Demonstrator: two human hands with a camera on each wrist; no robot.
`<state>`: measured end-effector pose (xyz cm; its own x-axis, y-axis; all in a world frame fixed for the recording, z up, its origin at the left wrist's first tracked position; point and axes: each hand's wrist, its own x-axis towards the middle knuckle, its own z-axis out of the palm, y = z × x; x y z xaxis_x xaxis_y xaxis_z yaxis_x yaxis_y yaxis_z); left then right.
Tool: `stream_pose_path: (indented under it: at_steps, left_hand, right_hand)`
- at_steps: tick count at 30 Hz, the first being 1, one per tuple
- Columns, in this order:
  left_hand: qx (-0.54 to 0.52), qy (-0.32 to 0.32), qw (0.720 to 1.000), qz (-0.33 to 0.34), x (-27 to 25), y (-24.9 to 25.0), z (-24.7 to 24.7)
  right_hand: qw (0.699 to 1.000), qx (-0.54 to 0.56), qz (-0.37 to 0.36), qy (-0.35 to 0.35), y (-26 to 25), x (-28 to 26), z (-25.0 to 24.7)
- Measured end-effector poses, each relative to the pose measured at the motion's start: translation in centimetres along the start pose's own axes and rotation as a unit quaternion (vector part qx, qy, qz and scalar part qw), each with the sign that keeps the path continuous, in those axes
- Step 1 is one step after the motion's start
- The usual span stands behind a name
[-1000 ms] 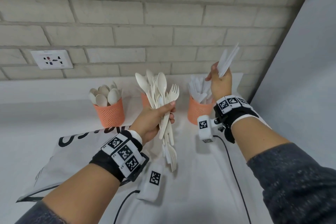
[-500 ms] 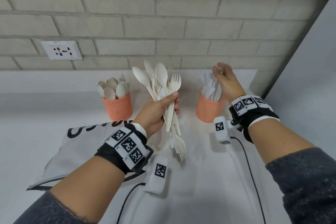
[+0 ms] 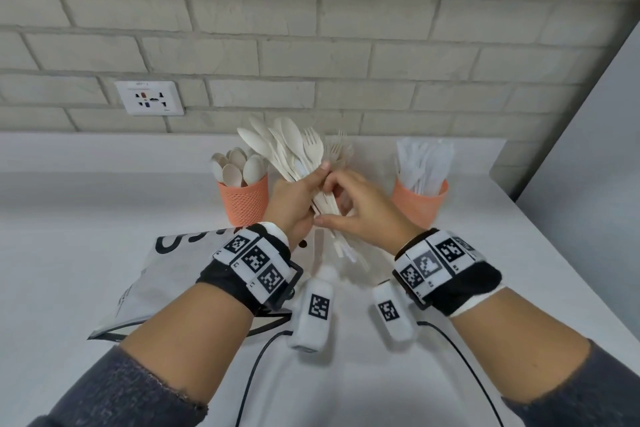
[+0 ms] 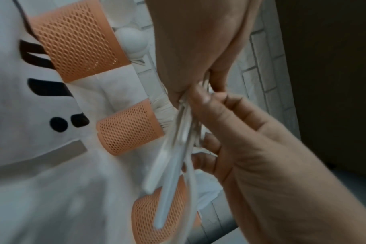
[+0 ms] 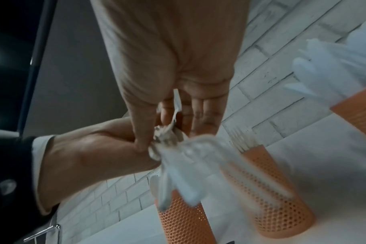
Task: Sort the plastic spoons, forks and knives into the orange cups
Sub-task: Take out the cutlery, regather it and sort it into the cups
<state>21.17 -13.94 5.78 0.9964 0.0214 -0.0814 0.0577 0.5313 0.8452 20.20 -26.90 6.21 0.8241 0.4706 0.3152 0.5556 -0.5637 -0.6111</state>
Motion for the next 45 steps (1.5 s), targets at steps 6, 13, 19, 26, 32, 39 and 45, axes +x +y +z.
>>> stream_pose_path:
  at_steps: [6,13,19,26,32,39,45]
  left_hand:
    - [-0.023,-0.051,0.998,-0.010,0.0,1.3,-1.2]
    - [-0.003,-0.071,0.997,-0.024,-0.2,1.7,-1.5]
    - [-0.032,-0.097,0.995,-0.021,-0.4,1.8,-1.4]
    - [-0.014,-0.110,0.993,-0.047,-0.2,1.4,-1.9]
    - [-0.046,-0.066,0.994,-0.070,0.4,1.1,-2.0]
    - [-0.079,0.000,0.996,-0.029,1.4,1.5,-2.4]
    - [-0.055,0.022,0.998,-0.029,1.6,0.6,-2.2]
  right_hand:
    - [1.000,0.020,-0.009,-0.016,-0.5,0.5,0.6]
    - [0.997,0.075,-0.018,0.017,0.0,0.7,2.0]
    - [0.982,0.176,0.017,0.068,-0.3,0.6,2.3]
    - [0.968,0.226,0.087,0.062,-1.2,0.9,1.7]
    - [0.975,0.183,0.064,0.108,-1.1,1.2,1.4]
    - [0.984,-0.077,-0.092,0.131,-0.1,-0.8,0.6]
    - [0.990,-0.135,-0.032,0.000,-0.3,-1.0,-0.2]
